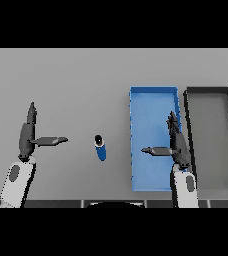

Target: Pick up the blue pipe and place it into the blue bin.

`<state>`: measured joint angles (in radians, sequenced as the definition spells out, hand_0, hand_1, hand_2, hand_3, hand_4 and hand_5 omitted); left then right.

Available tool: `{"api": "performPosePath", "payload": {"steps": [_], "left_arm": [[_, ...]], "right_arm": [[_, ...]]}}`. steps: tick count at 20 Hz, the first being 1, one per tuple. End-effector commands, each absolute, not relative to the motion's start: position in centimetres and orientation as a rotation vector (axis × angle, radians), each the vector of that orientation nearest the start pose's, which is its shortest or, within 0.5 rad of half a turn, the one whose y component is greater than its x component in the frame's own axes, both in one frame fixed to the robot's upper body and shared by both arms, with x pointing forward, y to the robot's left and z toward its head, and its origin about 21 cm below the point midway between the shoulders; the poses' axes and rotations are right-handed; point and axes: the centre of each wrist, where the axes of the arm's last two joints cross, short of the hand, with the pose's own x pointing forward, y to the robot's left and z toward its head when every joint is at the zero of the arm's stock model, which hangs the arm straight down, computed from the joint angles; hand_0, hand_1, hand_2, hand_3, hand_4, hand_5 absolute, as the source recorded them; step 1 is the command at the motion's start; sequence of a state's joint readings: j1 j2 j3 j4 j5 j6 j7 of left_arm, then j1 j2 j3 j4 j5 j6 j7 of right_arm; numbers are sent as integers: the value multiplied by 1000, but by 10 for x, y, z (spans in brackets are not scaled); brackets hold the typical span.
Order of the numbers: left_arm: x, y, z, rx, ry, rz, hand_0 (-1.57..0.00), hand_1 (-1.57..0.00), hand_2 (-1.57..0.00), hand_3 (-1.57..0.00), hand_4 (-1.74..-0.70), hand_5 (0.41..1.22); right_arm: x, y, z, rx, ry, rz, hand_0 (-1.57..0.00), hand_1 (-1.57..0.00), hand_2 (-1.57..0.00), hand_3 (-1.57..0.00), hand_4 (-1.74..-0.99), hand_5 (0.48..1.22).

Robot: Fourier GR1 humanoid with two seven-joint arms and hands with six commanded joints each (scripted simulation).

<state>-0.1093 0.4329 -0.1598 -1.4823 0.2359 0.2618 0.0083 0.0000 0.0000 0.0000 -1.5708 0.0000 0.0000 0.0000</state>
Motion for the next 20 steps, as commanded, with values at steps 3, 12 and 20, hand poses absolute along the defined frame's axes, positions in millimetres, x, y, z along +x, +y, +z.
{"api": "performPosePath", "payload": {"steps": [3, 12, 20], "left_arm": [[269, 290, 26, 249, -1563, -89, 1, 1, 1, 1, -1006, 586], [240, 318, 24, 121, -1566, -462, 1, 1, 1, 1, -1007, 587], [234, 302, 34, -66, -1532, -646, 1, 1, 1, 1, -1031, 565]], "right_arm": [[245, -230, -3, -1, -1575, -1, 1, 1, 1, 1, -1222, 603], [217, -251, 9, -72, -1649, 282, 1, 1, 1, 1, -1231, 599], [215, -249, 13, -73, -1675, 315, 1, 1, 1, 1, -1225, 595]]}}
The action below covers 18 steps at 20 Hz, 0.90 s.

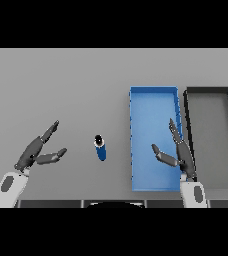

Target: Pick up the blue pipe and place it into the blue bin.

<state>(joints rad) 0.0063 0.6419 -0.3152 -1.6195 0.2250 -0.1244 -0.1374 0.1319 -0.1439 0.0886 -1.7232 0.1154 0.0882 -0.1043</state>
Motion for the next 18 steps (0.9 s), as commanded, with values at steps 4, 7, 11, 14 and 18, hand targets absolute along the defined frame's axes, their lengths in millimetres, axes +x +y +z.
{"api": "performPosePath", "payload": {"steps": [4, 7, 11, 14, 18], "left_arm": [[226, 283, 36, -152, -1445, -743, 1, 1, 1, 1, -1063, 498], [224, 261, 32, -219, -1419, -801, 1, 1, 1, 1, -1091, 472], [220, 235, 20, -288, -1417, -840, 1, 1, 1, 1, -1109, 447], [228, 218, 12, -309, -1403, -847, 1, 1, 1, 1, -1117, 446], [238, 195, 3, -341, -1387, -845, 1, 1, 1, 1, -1114, 450]], "right_arm": [[215, -251, 13, -72, -1678, 317, 1, 1, 1, 1, -1233, 604], [217, -248, 13, -73, -1684, 321, 1, 1, 1, 1, -1248, 612], [215, -249, 11, -59, -1676, 315, 1, 1, 1, 1, -1263, 617], [213, -248, 11, -58, -1673, 310, 1, 1, 1, 1, -1272, 617], [213, -251, 12, -74, -1666, 301, 1, 1, 1, 1, -1276, 609]]}}
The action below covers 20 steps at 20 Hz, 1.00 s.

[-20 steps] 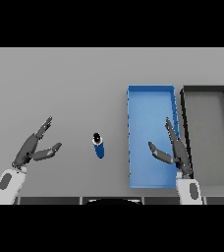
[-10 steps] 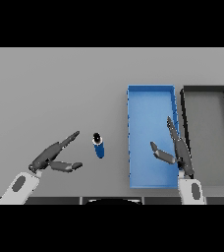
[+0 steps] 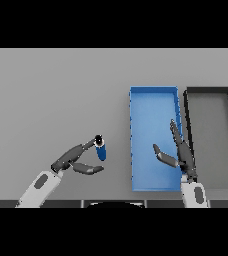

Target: Pick up the blue pipe and place it into the blue bin.

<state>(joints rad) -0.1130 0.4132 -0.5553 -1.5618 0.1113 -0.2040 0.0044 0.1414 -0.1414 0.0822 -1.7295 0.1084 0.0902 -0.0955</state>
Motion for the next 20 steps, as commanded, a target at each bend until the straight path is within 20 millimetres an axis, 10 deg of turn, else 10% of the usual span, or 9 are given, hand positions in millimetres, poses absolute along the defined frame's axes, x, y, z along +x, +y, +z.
{"api": "performPosePath", "payload": {"steps": [1, 9, 11, 15, 20], "left_arm": [[243, 188, -1, -357, -1375, -839, 1, 1, 1, 1, -1118, 450], [256, 152, -21, -430, -1426, -812, 1, 1, -19, -18, -1109, 507], [260, 150, -23, -467, -1445, -745, -17, -160, -290, -255, -1208, 607], [261, 138, -25, -478, -1446, -662, -849, -945, -1013, -1003, -1481, 969], [253, 130, -29, -479, -1528, -677, -1334, -1366, -1388, -1307, -1649, 1139]], "right_arm": [[213, -254, 15, -73, -1674, 298, 1, 1, 1, 1, -1273, 607], [208, -256, 11, -71, -1674, 283, 1, 1, 1, 1, -1267, 600], [209, -252, 12, -63, -1680, 290, 1, 1, 1, 1, -1261, 600], [216, -256, 12, -78, -1670, 287, 1, 1, 1, 1, -1261, 609], [213, -251, 15, -66, -1671, 303, 1, 1, 1, 1, -1255, 616]]}}
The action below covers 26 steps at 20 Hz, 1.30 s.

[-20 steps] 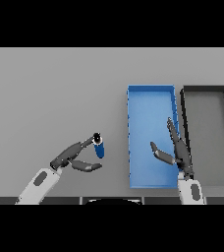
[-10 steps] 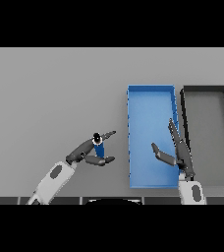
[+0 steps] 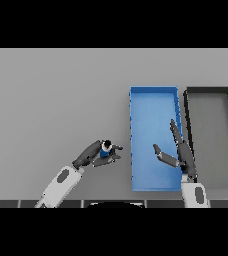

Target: Pick up the blue pipe and place it into the blue bin.

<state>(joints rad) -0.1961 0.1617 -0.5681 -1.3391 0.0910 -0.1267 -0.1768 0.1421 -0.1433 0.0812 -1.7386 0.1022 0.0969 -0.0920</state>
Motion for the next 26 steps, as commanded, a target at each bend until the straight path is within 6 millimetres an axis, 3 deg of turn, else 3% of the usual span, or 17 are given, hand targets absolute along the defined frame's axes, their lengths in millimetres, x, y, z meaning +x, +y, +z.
{"api": "performPosePath", "payload": {"steps": [1, 11, 13, 20, 26], "left_arm": [[256, 128, -24, -480, -1551, -676, -1382, -1407, -1425, -1340, -1666, 1155], [253, 100, 38, -623, -1711, -722, -1551, -1553, -1555, -1445, -1723, 1214], [254, 104, 48, -629, -1706, -737, -1558, -1560, -1561, -1445, -1724, 1216], [247, 98, 54, -647, -1670, -774, -1568, -1569, -1569, -1443, -1729, 1219], [247, 100, 49, -625, -1656, -790, -1570, -1570, -1570, -1439, -1731, 1220]], "right_arm": [[212, -254, 12, -70, -1661, 307, 1, 1, 1, 1, -1252, 619], [214, -258, 11, -95, -1684, 322, 1, 1, 1, 1, -1217, 635], [212, -254, 11, -82, -1705, 322, 1, 1, 1, 1, -1215, 639], [211, -258, 13, -82, -1680, 327, 1, 1, 1, 1, -1174, 629], [212, -260, 15, -68, -1690, 317, 1, 1, 1, 1, -1197, 618]]}}
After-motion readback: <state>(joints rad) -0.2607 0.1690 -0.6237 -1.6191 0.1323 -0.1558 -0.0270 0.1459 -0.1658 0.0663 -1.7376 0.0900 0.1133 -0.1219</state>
